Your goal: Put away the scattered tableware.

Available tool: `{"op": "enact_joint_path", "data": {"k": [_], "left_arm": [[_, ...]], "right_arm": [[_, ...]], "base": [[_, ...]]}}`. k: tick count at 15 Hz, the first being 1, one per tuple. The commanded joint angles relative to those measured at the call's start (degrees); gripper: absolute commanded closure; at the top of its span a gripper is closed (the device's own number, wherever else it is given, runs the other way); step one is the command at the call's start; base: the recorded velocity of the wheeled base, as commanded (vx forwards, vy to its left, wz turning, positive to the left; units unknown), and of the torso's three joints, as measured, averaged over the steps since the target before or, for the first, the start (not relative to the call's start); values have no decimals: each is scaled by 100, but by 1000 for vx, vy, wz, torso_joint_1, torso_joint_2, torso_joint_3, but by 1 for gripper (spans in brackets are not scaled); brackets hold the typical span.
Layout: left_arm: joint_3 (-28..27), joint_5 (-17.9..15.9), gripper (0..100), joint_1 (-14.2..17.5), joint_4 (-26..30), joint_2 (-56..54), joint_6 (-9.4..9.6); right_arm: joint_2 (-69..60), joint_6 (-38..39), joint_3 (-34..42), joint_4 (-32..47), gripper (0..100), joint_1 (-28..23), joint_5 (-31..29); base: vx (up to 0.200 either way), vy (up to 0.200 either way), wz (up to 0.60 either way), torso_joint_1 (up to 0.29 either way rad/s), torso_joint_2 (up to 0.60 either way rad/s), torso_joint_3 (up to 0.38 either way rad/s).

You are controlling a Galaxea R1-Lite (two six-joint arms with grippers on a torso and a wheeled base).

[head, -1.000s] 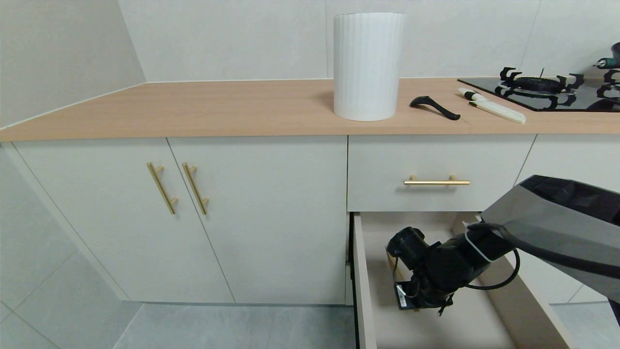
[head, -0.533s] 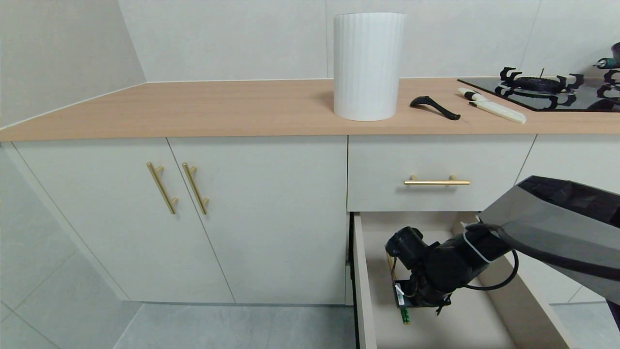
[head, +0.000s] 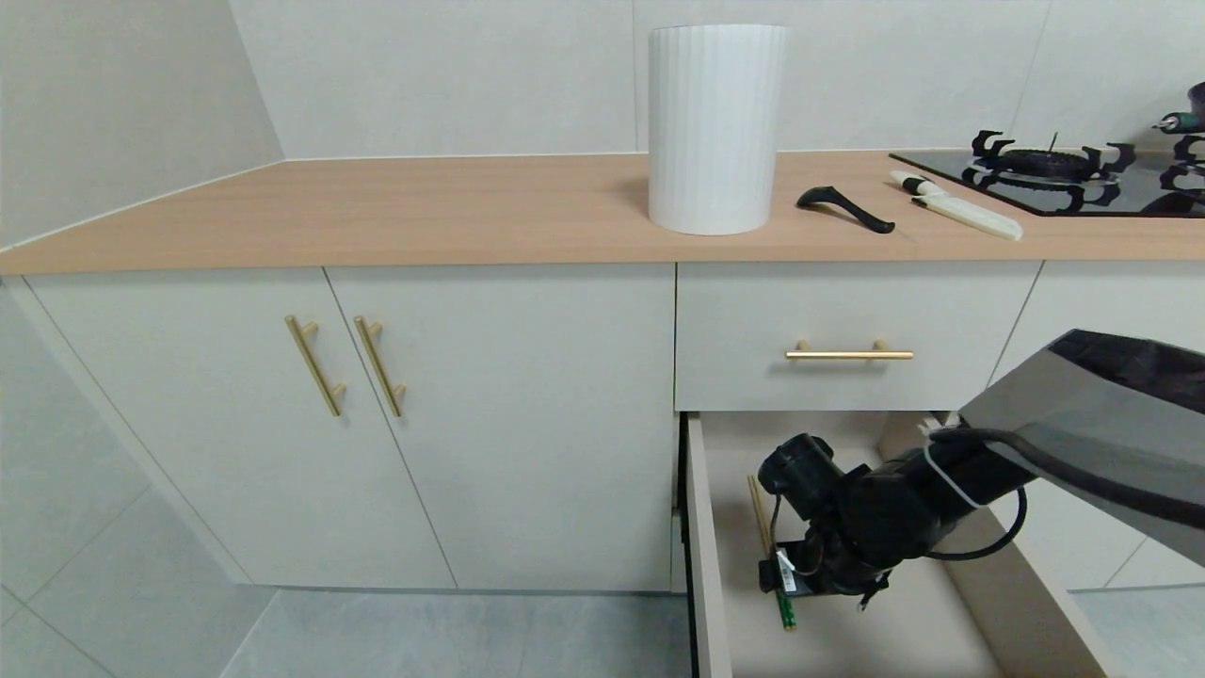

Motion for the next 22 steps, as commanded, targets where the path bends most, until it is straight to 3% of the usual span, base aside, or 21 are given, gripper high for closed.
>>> {"op": "enact_joint_path", "data": {"k": [1, 13, 22], "left_arm": [[1, -2, 0, 0, -7, 7, -2], [1, -2, 0, 0, 2, 7, -2], [1, -2, 0, 0, -7, 7, -2]], "right_arm": [[-880, -252, 396, 20, 0, 159, -29], [-3956, -1271, 1099, 20, 0, 27, -240], [-4053, -1377, 1152, 20, 0, -60, -232]], "base": [[0, 0, 0, 0, 0, 0], [0, 0, 0, 0, 0, 0], [0, 0, 0, 66, -383, -319]]}}
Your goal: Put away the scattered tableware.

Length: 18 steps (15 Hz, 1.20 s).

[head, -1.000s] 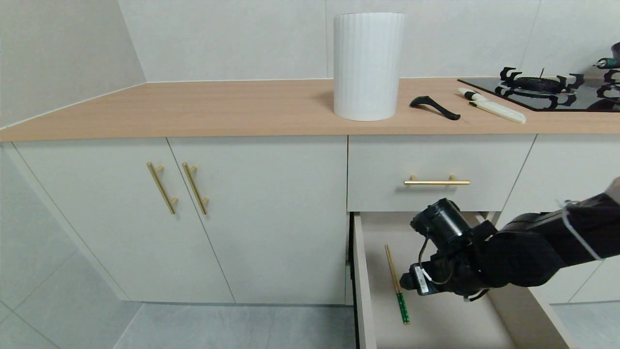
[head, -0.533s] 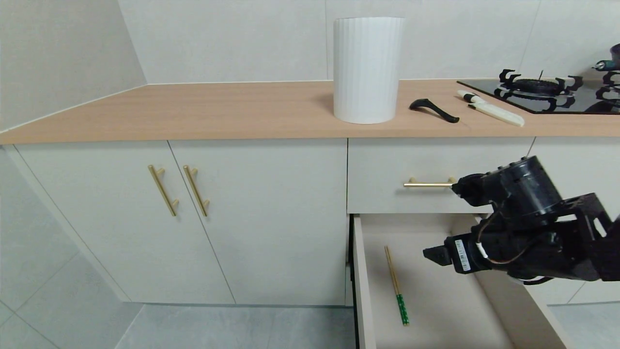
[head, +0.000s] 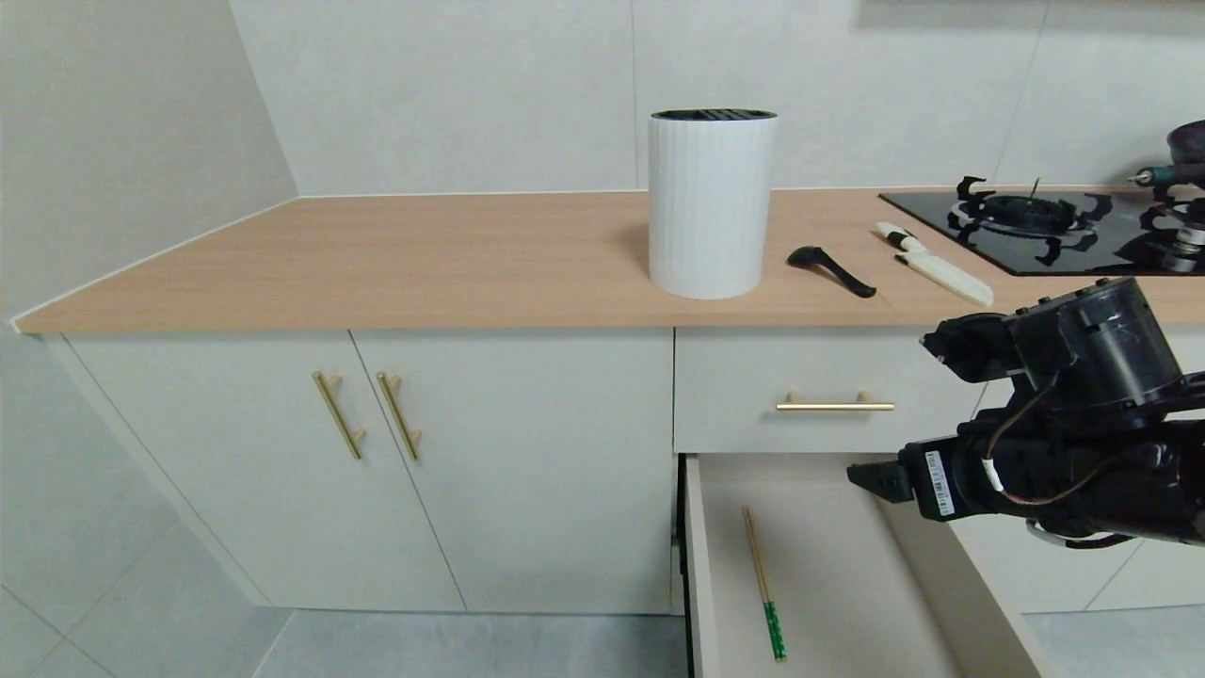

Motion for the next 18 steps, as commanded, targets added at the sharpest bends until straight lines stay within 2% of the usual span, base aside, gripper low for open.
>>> {"op": "enact_joint_path", "data": {"k": [1, 14, 18], "left_arm": [[1, 4, 0, 0, 2, 7, -4], [1, -5, 0, 0, 2, 7, -4], [1, 4, 0, 0, 2, 7, -4]], "right_arm": [[3, 0, -5, -5, 0, 7, 3], [21, 8, 13, -22, 0, -2, 38], [21, -36, -40, -40, 0, -283, 55]], "base": [[0, 0, 0, 139, -466, -325], [0, 0, 0, 177, -485, -308], [0, 0, 0, 102, -233, -121]]}}
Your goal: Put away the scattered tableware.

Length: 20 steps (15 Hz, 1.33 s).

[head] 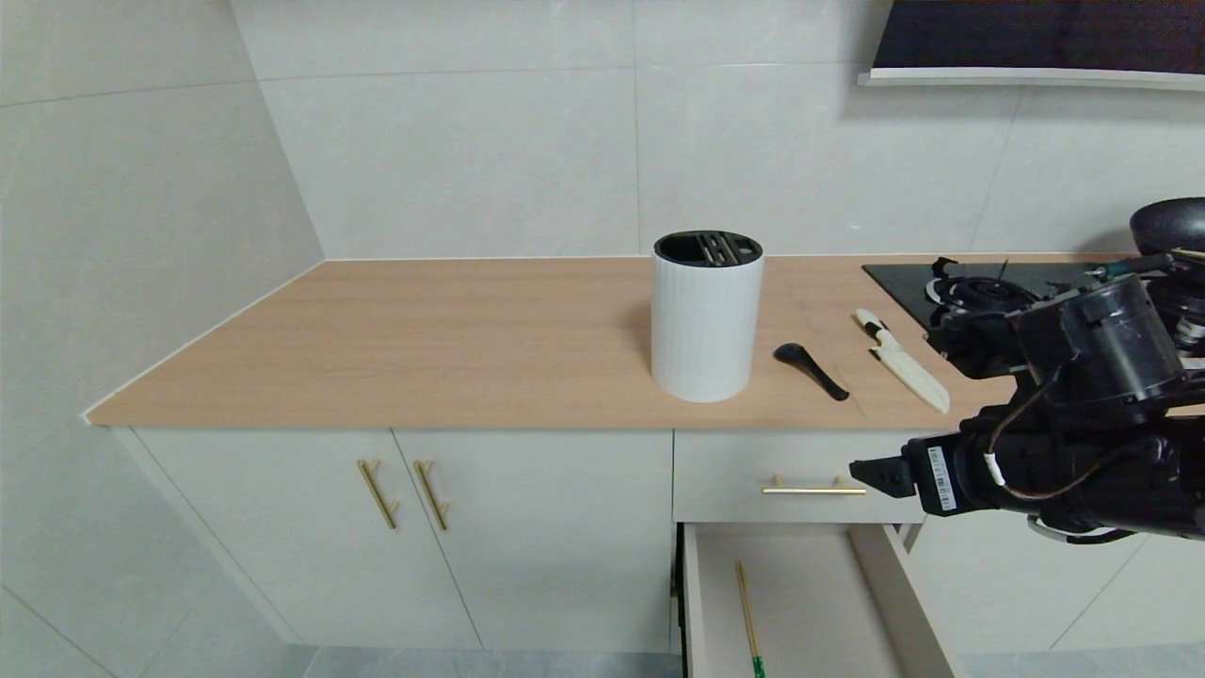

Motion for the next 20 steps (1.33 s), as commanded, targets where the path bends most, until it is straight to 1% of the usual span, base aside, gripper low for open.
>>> {"op": "enact_joint_path", "data": {"k": [1, 3, 4, 5, 6, 7, 8, 11, 12, 14, 16, 17, 19, 20], "left_arm": [[1, 4, 0, 0, 2, 7, -4], [1, 4, 0, 0, -7, 7, -4], [1, 4, 0, 0, 2, 7, -4], [1, 4, 0, 0, -7, 7, -4], [1, 4, 0, 0, -7, 7, -4], [1, -5, 0, 0, -7, 7, -4], [1, 4, 0, 0, -7, 7, -4], [1, 4, 0, 0, -7, 7, -4], [1, 4, 0, 0, -7, 7, -4], [1, 4, 0, 0, 2, 7, -4], [1, 4, 0, 0, 2, 7, -4], [1, 4, 0, 0, 2, 7, -4], [1, 4, 0, 0, 2, 7, -4], [1, 4, 0, 0, 2, 7, -4]], "right_arm": [[0, -164, -40, -20, 0, -268, 49], [61, -392, -181, -257, 0, -611, 286], [281, -612, -568, -363, 0, -989, 620], [387, -726, -779, -363, 0, -1103, 752], [712, -920, -1271, -327, 0, -1306, 989], [782, -946, -1350, -327, 0, -1349, 1007], [1160, -1174, -1675, -327, 0, -1446, 1042], [1766, -1262, -2071, -327, 0, -1490, 1376], [2144, -1473, -2440, -327, 0, -1657, 1490], [2777, -1684, -3108, -327, 0, -1763, 1596], [3164, -1737, -3354, -345, 0, -1763, 1622], [3269, -1737, -3319, -354, 0, -1763, 1701], [3542, -1763, -3468, -415, 0, -1877, 1991], [3691, -1755, -3626, -424, 0, -1974, 2229]], "base": [[0, 0, 0, 17, -51, -27], [0, 0, 0, 0, 0, 0], [0, 0, 0, 0, 0, 0], [0, 0, 0, 0, 0, 0], [0, 0, 0, 0, 0, 0], [0, 0, 0, 0, 0, 0], [0, 0, 0, 0, 0, 0], [0, 0, 0, 0, 0, 0], [0, 0, 0, 0, 0, 0], [0, 0, 0, 0, 0, 0], [0, 0, 0, 0, 0, 0], [0, 0, 0, 0, 0, 0], [0, 0, 0, 0, 0, 0], [0, 0, 0, 0, 0, 0]]}}
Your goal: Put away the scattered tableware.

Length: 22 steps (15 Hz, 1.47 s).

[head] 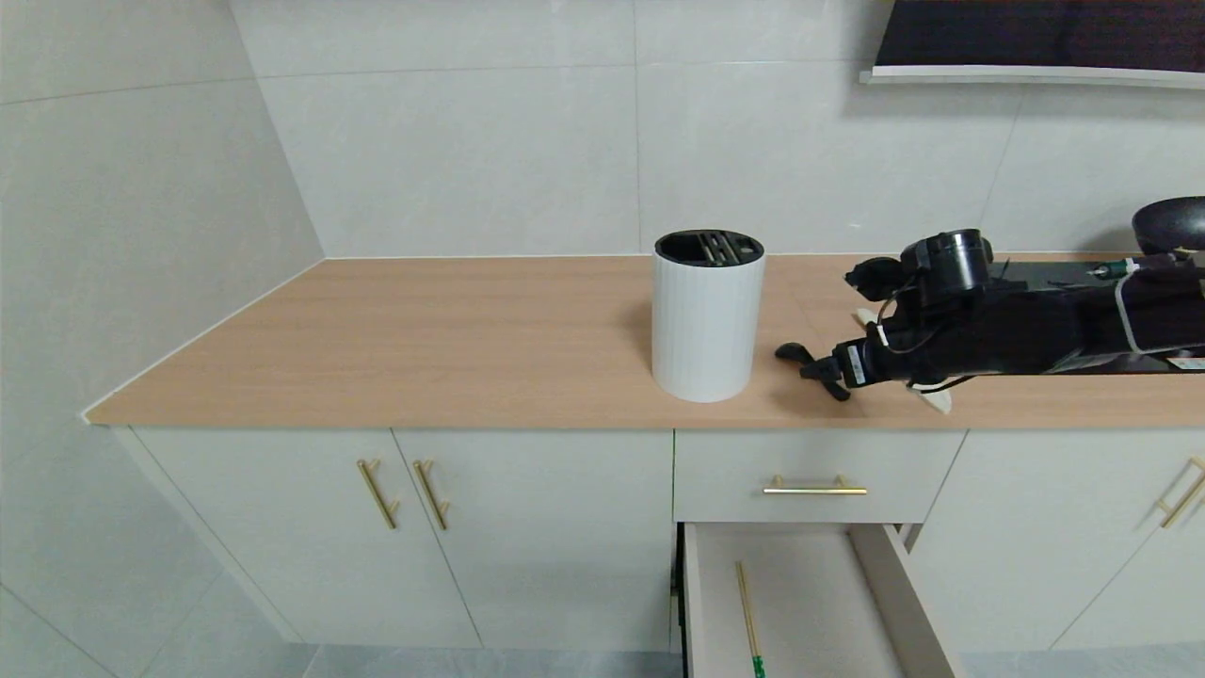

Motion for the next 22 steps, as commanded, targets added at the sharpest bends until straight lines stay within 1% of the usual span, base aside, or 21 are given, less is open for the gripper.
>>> {"op": "enact_joint_path", "data": {"k": [1, 4, 6, 10, 13, 19, 20, 22], "left_arm": [[1, 4, 0, 0, 1, 7, -2], [1, 4, 0, 0, 1, 7, -2], [1, 4, 0, 0, 1, 7, -2], [1, -5, 0, 0, 1, 7, -2], [1, -5, 0, 0, 1, 7, -2], [1, -5, 0, 0, 1, 7, -2], [1, -5, 0, 0, 1, 7, -2], [1, -5, 0, 0, 1, 7, -2]], "right_arm": [[573, 13, -324, -31, 0, -201, 386], [792, 215, -579, -233, 0, -368, 448], [863, 374, -667, -365, 0, -403, 457], [1241, 435, -869, -470, 0, -368, 439], [1434, 453, -895, -646, 0, -341, 439], [1601, 444, -913, -734, 0, -341, 413], [1627, 444, -913, -743, 100, -341, 413], [1680, 426, -913, -743, 100, -341, 413]], "base": [[0, 0, 0, 0, 0, 0], [0, 0, 0, 0, 0, 0], [0, 0, 0, 0, 0, 0], [0, 0, 0, 0, 0, 0], [0, 0, 0, 0, 0, 0], [0, 0, 0, 0, 0, 0], [0, 0, 0, 0, 0, 0], [0, 0, 0, 0, 0, 0]]}}
